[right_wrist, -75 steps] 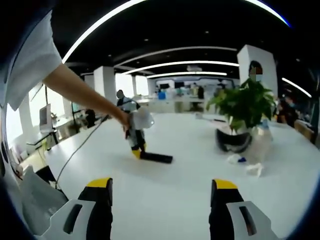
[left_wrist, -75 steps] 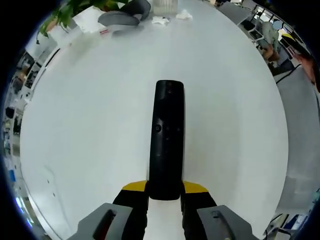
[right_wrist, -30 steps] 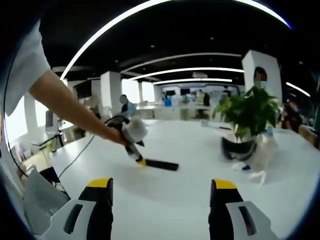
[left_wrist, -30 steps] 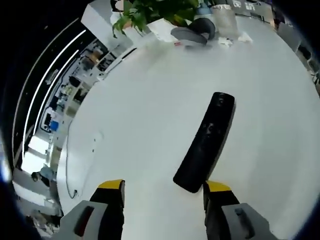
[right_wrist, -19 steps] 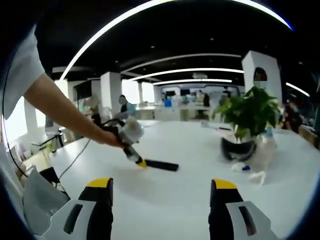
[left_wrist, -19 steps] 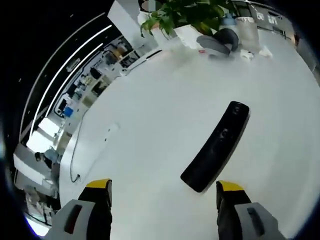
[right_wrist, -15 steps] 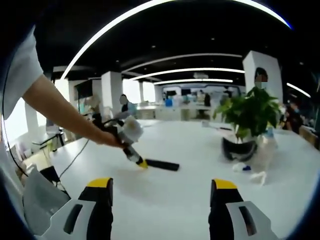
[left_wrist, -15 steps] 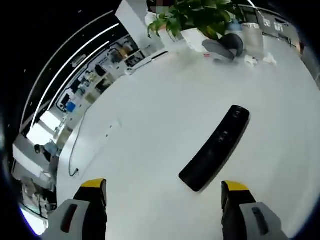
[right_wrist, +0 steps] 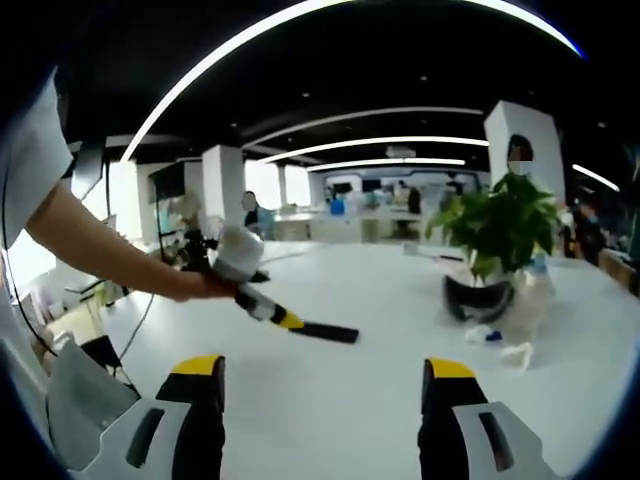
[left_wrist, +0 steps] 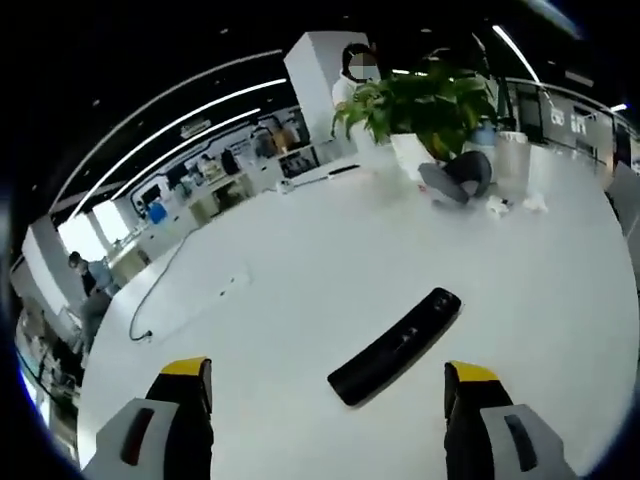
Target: Press the specified remote control buttons in sequence, fully releasing each button before pressing the next.
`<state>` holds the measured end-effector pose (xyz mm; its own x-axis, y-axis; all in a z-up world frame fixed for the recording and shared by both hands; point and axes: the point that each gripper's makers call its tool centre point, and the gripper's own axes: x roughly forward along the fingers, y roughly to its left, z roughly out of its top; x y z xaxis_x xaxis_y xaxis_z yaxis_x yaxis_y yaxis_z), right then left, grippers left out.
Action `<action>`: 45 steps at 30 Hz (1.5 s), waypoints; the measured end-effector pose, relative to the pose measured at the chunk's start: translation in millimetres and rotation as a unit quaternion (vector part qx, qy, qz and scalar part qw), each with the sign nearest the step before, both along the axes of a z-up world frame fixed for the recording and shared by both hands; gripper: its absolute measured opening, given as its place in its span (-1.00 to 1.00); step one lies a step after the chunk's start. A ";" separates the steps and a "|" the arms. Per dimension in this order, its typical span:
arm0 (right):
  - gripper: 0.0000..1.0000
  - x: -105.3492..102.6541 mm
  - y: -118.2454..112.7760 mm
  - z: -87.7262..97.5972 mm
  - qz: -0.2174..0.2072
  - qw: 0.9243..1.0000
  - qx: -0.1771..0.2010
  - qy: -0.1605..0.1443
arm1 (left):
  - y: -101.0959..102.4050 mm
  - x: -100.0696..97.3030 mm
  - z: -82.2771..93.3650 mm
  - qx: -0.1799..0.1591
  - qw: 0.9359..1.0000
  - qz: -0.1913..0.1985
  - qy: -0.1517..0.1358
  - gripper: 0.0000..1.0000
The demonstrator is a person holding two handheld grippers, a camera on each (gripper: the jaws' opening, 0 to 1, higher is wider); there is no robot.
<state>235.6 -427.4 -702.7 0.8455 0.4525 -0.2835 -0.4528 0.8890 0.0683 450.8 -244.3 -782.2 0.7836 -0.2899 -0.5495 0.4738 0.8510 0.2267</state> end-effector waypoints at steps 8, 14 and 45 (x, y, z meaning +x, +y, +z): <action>0.59 0.1 -1.0 0.5 -0.002 1.000 0.002 0.000 | 8.2 -18.6 30.0 -0.056 0.998 0.020 -0.024 1.00; 0.59 0.7 -3.4 1.1 -0.008 1.000 0.007 0.000 | 18.2 -48.1 35.9 -0.092 0.995 0.028 -0.032 1.00; 0.72 0.6 -1.2 0.8 -0.009 1.000 -0.003 -0.004 | 74.8 -168.0 78.2 -0.152 0.977 0.116 -0.100 1.00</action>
<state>236.2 -428.6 -701.9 0.8556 0.4361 -0.2788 -0.4377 0.8971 0.0600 282.8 -169.6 -704.1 0.9302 -0.2179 -0.2954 0.2328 0.9724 0.0156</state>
